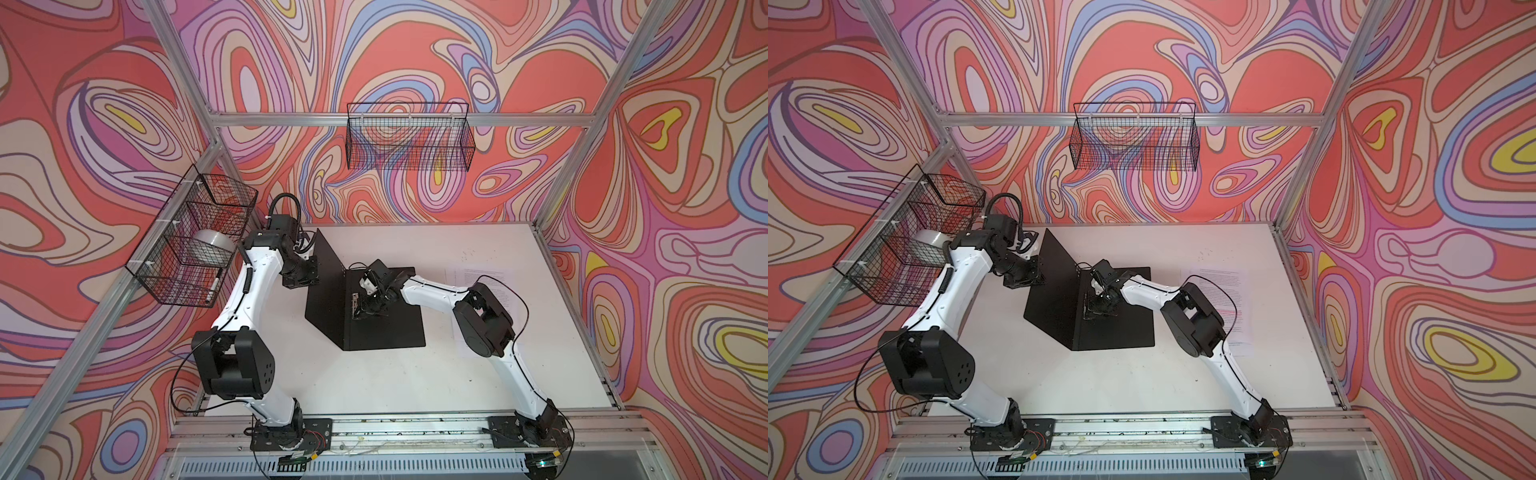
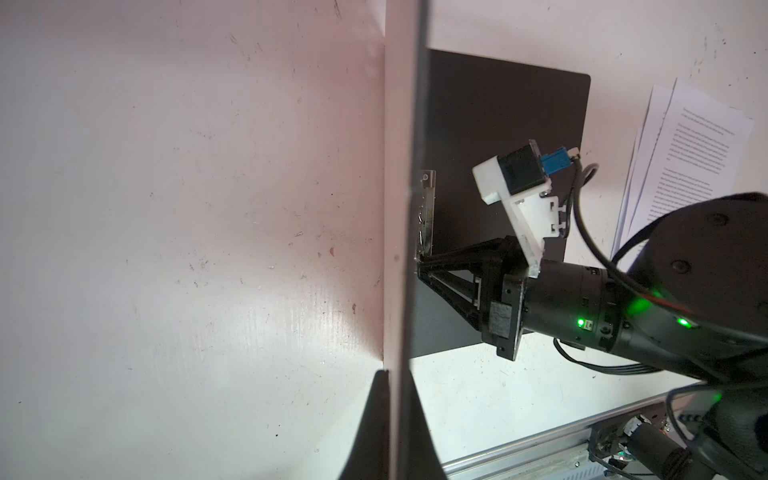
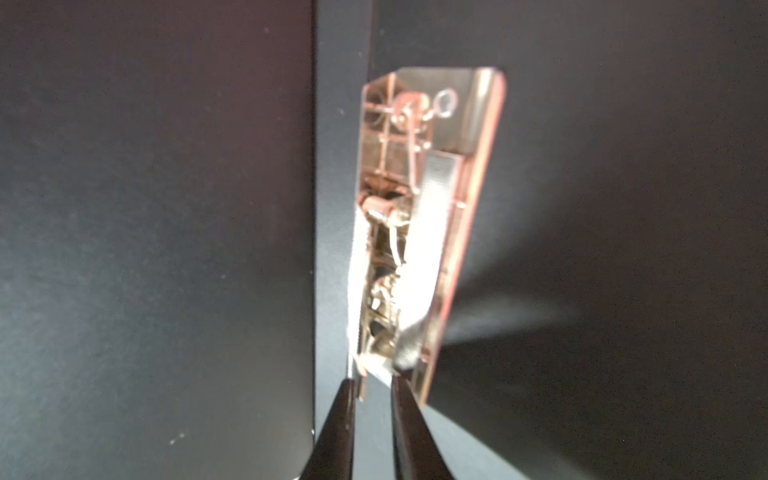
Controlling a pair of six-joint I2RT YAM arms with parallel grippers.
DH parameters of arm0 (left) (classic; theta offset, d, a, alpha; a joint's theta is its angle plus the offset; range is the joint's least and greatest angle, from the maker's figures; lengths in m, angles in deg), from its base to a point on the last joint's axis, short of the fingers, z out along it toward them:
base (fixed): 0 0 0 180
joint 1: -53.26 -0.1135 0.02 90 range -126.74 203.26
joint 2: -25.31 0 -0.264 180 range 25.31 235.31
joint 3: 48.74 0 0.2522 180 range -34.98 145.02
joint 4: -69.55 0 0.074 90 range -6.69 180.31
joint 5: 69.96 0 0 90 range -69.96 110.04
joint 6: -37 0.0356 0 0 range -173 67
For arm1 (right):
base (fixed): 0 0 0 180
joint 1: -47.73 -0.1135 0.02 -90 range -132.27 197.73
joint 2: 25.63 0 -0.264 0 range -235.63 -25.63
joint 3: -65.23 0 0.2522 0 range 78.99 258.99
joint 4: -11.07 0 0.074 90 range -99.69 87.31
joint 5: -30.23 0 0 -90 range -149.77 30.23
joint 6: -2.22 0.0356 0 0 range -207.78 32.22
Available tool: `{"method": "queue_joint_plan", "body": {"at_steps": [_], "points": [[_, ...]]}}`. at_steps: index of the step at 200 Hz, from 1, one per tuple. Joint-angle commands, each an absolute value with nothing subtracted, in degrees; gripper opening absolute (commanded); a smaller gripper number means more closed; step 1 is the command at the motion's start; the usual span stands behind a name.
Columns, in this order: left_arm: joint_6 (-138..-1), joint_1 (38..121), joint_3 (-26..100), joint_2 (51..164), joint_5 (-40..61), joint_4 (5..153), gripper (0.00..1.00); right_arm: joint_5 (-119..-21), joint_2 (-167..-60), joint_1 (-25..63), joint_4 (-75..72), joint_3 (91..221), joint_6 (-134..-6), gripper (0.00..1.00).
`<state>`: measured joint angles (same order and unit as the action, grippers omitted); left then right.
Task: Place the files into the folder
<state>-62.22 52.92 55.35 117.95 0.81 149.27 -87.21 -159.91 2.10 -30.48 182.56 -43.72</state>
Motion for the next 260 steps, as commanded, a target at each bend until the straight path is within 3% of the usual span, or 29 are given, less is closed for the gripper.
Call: {"method": "queue_joint_plan", "body": {"at_steps": [1,56,208,260], "points": [[-61.8,52.7,54.8,117.3,-1.2,149.7,0.0,-87.9,-161.1,1.3,-30.1,183.7,-43.6,0.17],[-61.5,52.7,54.8,117.3,-0.7,149.6,0.0,-86.6,-161.5,1.3,-31.9,184.2,-43.5,0.12],[-61.0,52.7,55.1,117.2,0.5,149.7,0.0,-86.5,-159.1,1.3,-31.4,181.9,-43.3,0.14],[-60.9,52.7,54.9,117.2,0.5,149.8,0.0,-86.4,-159.4,1.3,-30.8,181.0,-42.8,0.11]]}}
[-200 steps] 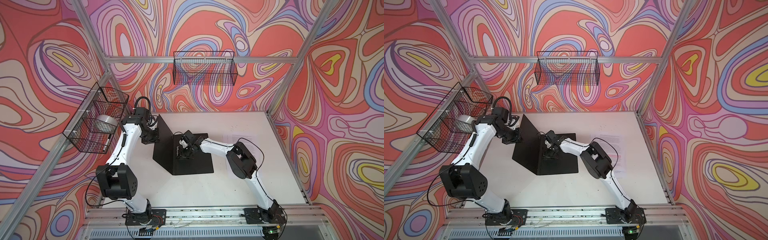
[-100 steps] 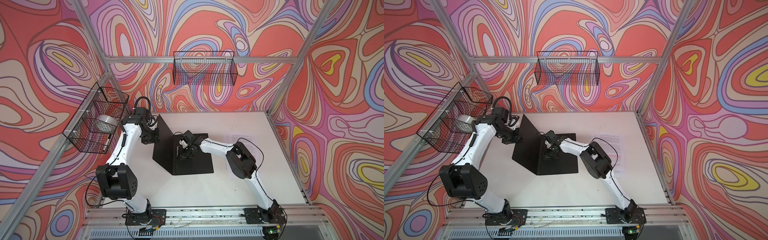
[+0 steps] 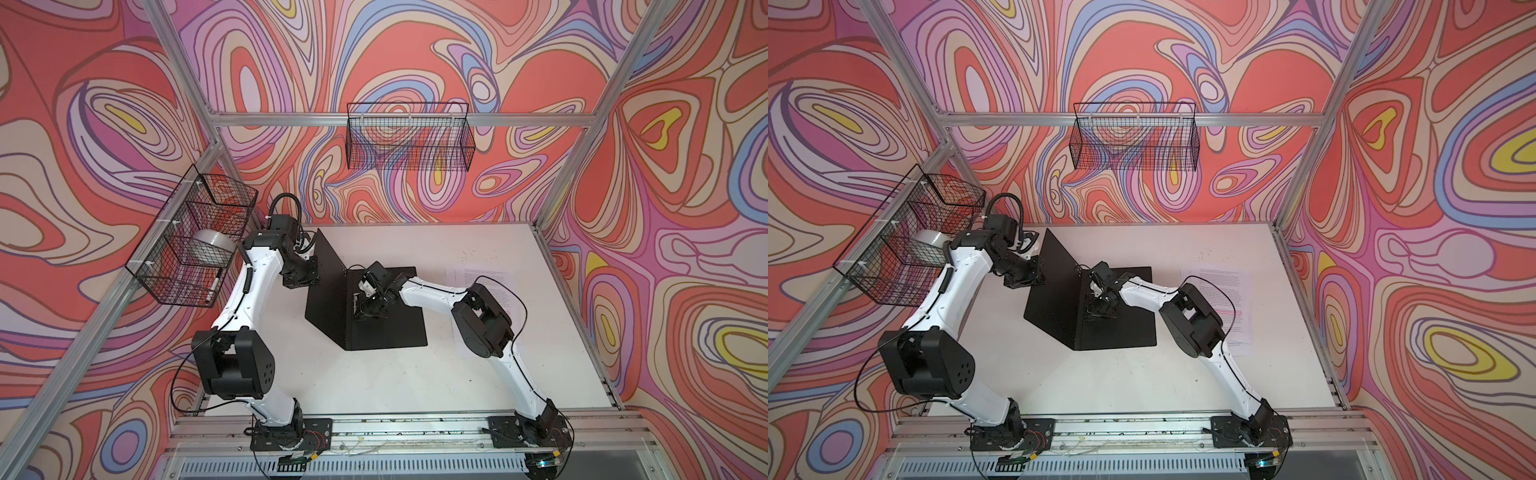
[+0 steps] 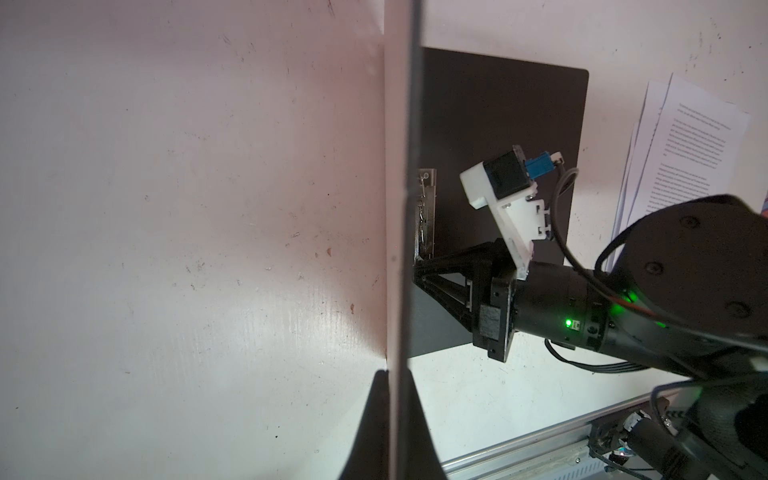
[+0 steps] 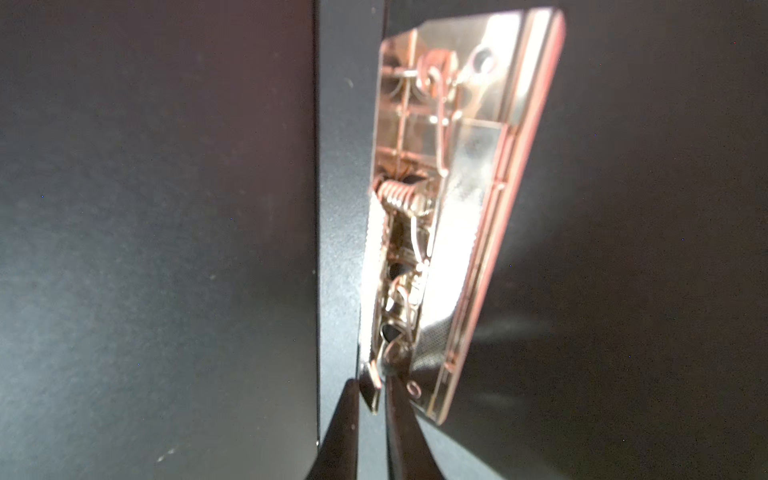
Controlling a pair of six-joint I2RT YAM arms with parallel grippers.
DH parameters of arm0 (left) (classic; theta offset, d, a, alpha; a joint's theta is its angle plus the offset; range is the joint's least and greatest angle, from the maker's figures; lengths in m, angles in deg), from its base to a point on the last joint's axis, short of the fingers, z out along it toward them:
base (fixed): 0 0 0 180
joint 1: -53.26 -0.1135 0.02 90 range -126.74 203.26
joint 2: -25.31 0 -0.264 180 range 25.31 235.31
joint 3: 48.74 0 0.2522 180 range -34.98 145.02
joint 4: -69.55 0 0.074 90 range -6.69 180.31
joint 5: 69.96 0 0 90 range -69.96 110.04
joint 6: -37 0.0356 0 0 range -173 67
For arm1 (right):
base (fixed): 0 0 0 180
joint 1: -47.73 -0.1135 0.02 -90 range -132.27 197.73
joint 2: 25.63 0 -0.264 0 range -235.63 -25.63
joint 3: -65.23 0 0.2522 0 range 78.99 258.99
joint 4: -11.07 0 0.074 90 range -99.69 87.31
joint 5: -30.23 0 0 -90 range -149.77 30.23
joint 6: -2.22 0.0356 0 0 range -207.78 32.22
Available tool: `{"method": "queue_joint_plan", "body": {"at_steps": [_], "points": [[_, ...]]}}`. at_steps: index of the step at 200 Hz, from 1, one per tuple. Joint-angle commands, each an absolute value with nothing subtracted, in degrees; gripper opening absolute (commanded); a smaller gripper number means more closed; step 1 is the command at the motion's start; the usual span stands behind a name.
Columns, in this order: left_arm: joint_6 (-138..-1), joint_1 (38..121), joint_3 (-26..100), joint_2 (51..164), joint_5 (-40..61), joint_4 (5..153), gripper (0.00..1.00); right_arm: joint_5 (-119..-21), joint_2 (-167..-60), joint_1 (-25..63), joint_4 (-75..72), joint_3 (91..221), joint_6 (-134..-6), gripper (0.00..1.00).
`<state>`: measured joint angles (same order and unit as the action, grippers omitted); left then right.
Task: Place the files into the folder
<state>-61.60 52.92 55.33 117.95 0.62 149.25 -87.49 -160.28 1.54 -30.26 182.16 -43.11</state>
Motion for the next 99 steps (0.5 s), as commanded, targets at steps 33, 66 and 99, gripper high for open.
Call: {"method": "queue_joint_plan", "body": {"at_steps": [33,66,99], "points": [[-60.7,52.7,55.1,117.2,0.5,149.8,0.0,-86.1,-159.7,1.3,-31.9,181.3,-42.9,0.05],[-60.4,52.7,55.4,117.2,1.0,149.9,0.0,-85.0,-159.6,1.2,-33.2,180.9,-43.3,0.0],[-60.2,52.7,55.8,117.2,1.4,150.0,0.0,-84.6,-160.0,1.3,-34.1,180.3,-43.2,0.0]]}}
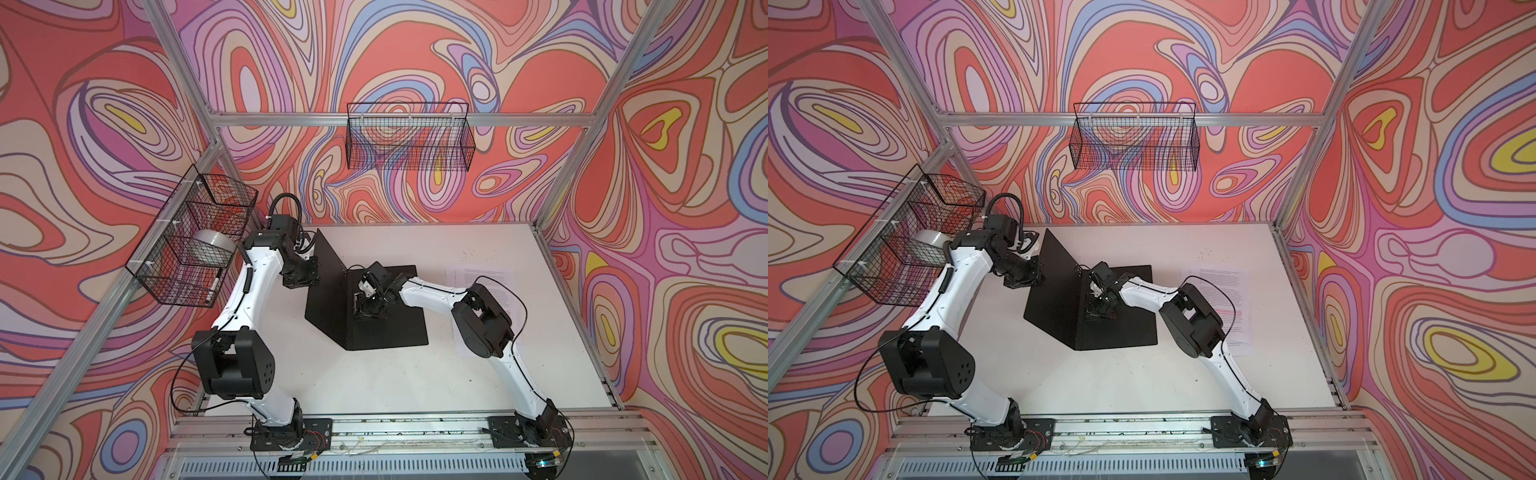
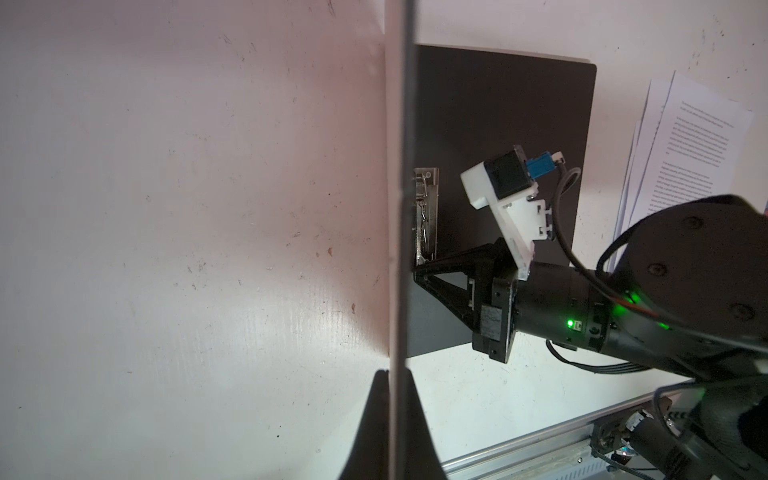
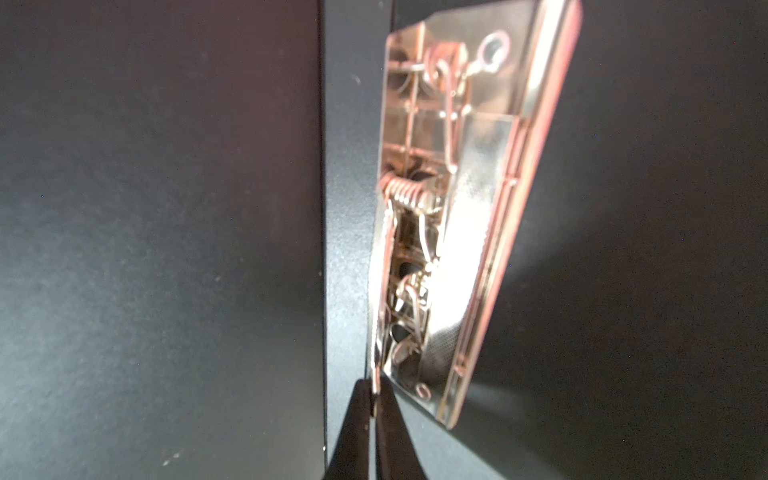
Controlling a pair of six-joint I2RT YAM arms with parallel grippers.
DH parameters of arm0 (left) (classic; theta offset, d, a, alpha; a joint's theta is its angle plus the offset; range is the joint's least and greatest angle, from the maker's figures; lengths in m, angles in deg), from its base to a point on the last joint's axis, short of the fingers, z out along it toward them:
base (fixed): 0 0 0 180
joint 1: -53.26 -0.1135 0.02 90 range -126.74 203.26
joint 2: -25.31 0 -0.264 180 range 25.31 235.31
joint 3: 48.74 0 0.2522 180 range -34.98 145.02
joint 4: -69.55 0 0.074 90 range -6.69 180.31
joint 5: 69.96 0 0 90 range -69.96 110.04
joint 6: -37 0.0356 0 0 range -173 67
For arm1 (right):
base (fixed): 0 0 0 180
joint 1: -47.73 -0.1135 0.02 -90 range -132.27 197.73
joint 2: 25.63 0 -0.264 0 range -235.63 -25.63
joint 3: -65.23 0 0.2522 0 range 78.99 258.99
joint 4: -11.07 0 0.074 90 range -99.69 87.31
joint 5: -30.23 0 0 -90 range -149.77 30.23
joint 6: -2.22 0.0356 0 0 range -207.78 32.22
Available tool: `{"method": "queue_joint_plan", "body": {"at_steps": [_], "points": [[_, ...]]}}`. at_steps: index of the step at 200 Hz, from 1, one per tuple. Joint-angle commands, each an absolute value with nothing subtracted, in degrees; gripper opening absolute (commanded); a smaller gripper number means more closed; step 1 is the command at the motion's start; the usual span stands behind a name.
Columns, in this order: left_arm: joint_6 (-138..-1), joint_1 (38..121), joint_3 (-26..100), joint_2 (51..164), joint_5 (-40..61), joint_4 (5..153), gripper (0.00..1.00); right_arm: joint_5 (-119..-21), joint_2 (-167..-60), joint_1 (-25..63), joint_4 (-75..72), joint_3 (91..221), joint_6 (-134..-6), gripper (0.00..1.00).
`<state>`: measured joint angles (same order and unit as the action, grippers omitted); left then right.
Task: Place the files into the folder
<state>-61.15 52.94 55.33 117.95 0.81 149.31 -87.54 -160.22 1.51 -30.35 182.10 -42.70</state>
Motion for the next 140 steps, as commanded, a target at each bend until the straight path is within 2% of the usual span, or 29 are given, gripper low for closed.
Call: {"method": "queue_joint_plan", "body": {"at_steps": [1,140], "points": [[-60.2,52.7,55.9,117.2,1.4,150.0,0.0,-84.6,-160.0,1.3,-34.1,180.3,-43.2,0.0],[-58.9,52.7,57.5,117.1,3.4,150.5,0.0,-83.8,-160.4,1.8,-32.6,175.9,-42.4,0.0]]}}
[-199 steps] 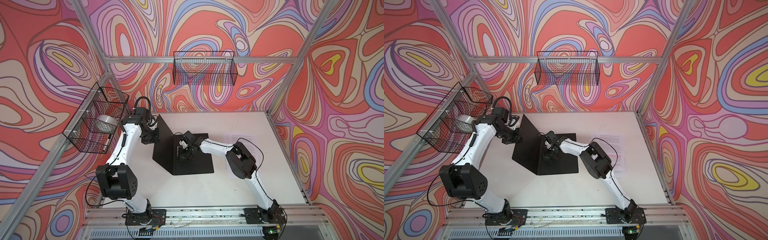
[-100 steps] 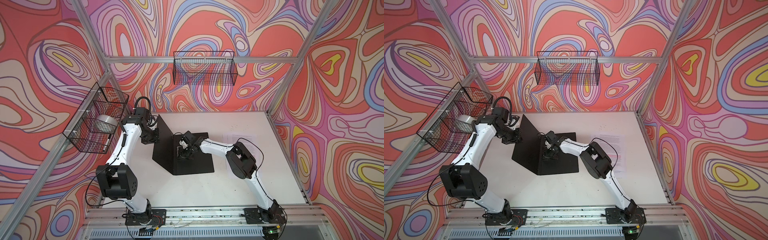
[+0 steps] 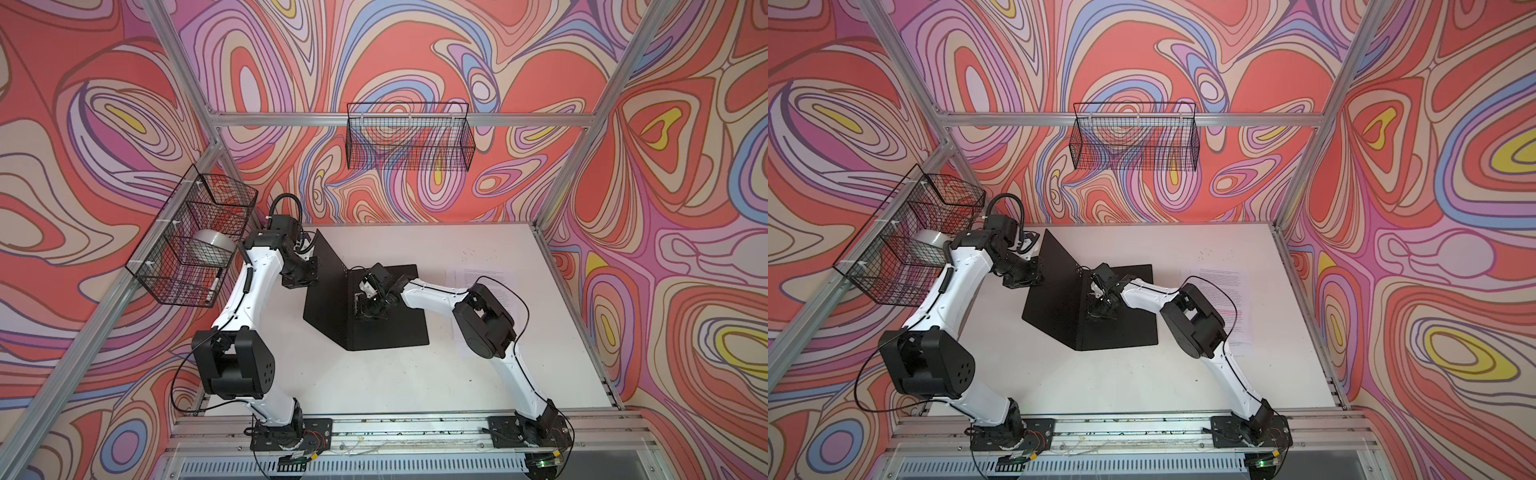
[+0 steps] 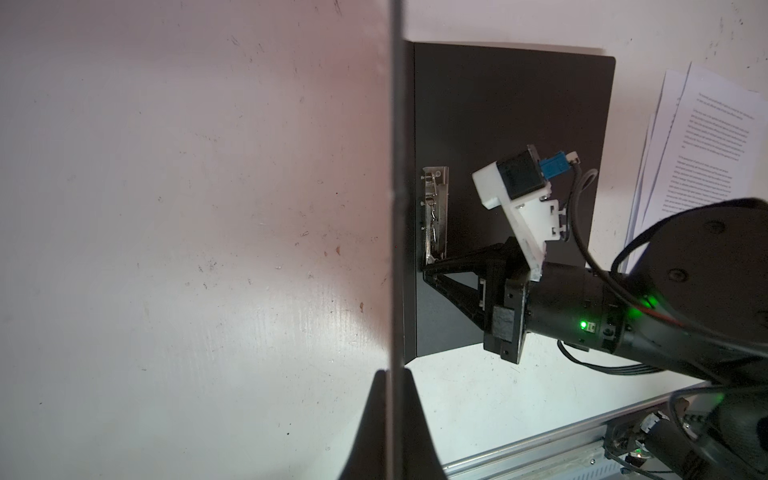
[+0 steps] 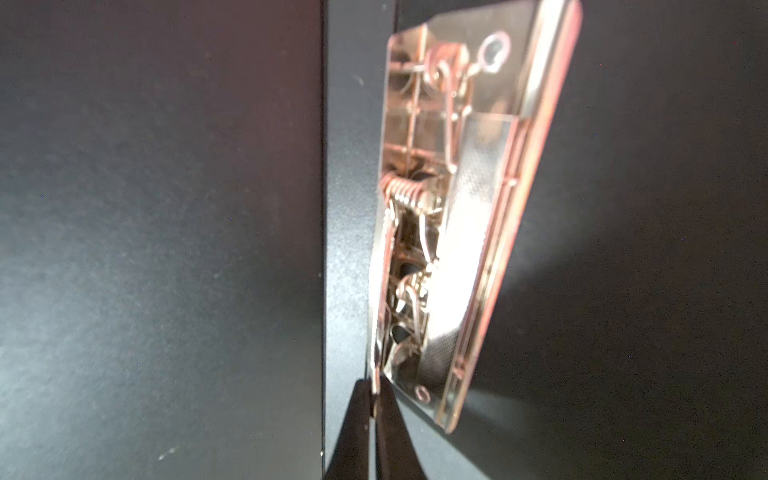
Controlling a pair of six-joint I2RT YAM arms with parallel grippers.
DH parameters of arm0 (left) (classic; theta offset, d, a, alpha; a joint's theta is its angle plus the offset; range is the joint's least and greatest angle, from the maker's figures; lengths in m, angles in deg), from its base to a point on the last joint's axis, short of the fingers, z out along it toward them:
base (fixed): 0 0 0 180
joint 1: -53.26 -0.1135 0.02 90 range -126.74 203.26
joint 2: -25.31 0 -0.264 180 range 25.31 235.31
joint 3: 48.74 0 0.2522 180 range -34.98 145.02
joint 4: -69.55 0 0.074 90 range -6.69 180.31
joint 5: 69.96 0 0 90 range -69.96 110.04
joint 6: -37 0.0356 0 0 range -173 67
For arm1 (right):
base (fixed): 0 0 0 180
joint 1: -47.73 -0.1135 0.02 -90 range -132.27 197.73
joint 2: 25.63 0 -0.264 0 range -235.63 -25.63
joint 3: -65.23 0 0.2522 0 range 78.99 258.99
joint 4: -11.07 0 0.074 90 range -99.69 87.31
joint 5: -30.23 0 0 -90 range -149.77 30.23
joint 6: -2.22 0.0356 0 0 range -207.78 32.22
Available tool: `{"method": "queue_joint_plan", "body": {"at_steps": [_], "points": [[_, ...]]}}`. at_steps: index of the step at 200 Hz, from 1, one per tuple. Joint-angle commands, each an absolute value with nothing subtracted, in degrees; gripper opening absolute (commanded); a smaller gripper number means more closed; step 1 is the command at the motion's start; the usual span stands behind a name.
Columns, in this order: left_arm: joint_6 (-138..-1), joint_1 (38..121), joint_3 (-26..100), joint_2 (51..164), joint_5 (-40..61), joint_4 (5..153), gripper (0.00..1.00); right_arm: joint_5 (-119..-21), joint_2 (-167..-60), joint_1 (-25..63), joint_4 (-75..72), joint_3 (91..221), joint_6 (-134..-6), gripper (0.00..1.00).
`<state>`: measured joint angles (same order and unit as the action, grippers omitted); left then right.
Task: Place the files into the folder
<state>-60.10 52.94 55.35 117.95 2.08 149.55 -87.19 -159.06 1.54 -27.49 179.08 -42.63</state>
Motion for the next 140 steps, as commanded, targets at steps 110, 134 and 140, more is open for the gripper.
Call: {"method": "queue_joint_plan", "body": {"at_steps": [110,134,140], "points": [[-58.6,52.7,57.6,117.2,2.8,150.3,0.0,-84.7,-155.7,1.9,-29.9,177.1,-43.0,0.18],[-58.7,52.7,57.6,117.2,2.5,150.5,0.0,-85.6,-155.8,1.9,-29.2,176.9,-42.7,0.19],[-58.8,52.7,57.7,117.2,2.4,150.5,0.0,-85.9,-155.9,1.9,-28.9,176.8,-42.6,0.19]]}}
